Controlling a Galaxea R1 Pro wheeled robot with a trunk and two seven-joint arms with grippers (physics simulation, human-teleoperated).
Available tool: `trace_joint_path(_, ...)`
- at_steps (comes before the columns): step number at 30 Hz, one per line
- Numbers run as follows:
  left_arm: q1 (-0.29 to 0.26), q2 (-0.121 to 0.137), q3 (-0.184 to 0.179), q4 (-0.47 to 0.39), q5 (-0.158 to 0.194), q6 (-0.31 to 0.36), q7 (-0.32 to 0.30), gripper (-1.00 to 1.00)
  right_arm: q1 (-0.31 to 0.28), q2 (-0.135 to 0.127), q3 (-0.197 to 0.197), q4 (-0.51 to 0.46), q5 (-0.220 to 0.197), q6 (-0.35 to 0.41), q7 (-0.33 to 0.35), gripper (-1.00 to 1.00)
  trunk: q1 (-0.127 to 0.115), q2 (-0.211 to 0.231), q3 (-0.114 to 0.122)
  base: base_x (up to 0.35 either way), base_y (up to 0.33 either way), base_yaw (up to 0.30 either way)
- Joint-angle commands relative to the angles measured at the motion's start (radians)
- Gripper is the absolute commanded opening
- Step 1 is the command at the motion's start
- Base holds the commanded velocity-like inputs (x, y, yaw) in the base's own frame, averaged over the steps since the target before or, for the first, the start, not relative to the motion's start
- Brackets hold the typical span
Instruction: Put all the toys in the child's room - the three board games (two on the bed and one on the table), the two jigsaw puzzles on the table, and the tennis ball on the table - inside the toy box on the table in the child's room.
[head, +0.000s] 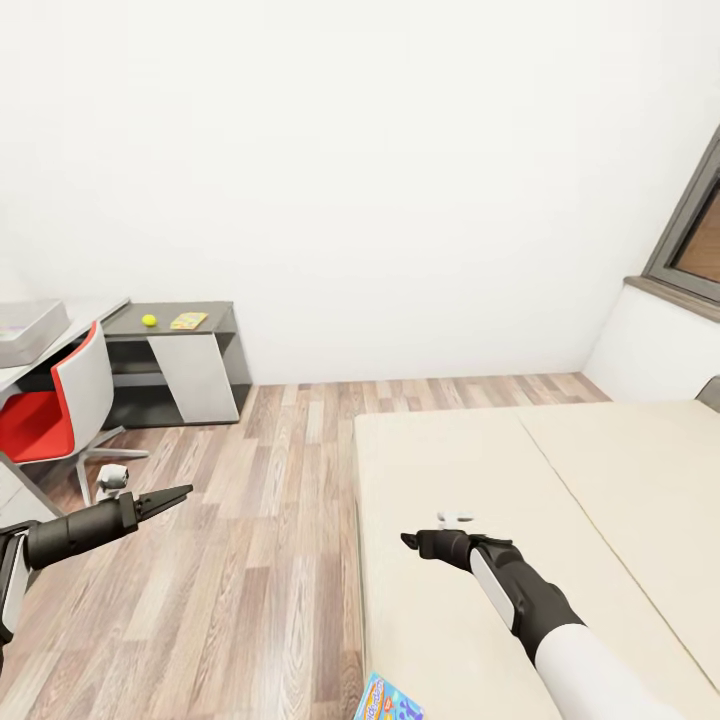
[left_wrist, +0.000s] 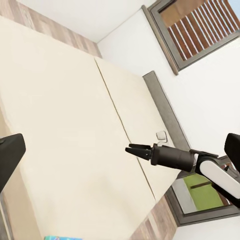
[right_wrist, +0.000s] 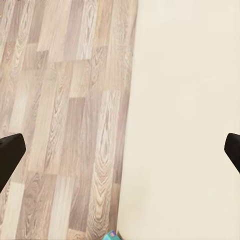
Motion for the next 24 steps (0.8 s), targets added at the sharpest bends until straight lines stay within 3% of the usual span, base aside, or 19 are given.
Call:
trace_joint_path(1, -0.001, 0.000, 0.001, 0.000, -0.003, 0.011, -0.006, 1.00, -0.001, -0.001, 0.003, -0.001, -0.004, 0.005, -0.001, 1.00, 0.001, -0.002, -0.002, 0.000, 0.000, 0.000)
trace_joint_path(11, -0.001, 0.000, 0.002, 0.002, -0.003, 0.011, -0.006, 1.00, -0.001, 0.000, 0.003, -0.001, -0.004, 0.004, -0.001, 1.00, 0.001, -0.002, -0.002, 0.000, 0.029, 0.000)
trace_joint_path(24, -0.001, 0.003, 0.002, 0.004, -0.003, 0.011, -0.006, 1.00, -0.001, 0.000, 0.004, -0.001, -0.004, 0.004, -0.001, 1.00, 0.001, -0.002, -0.002, 0.000, 0.247, 0.000)
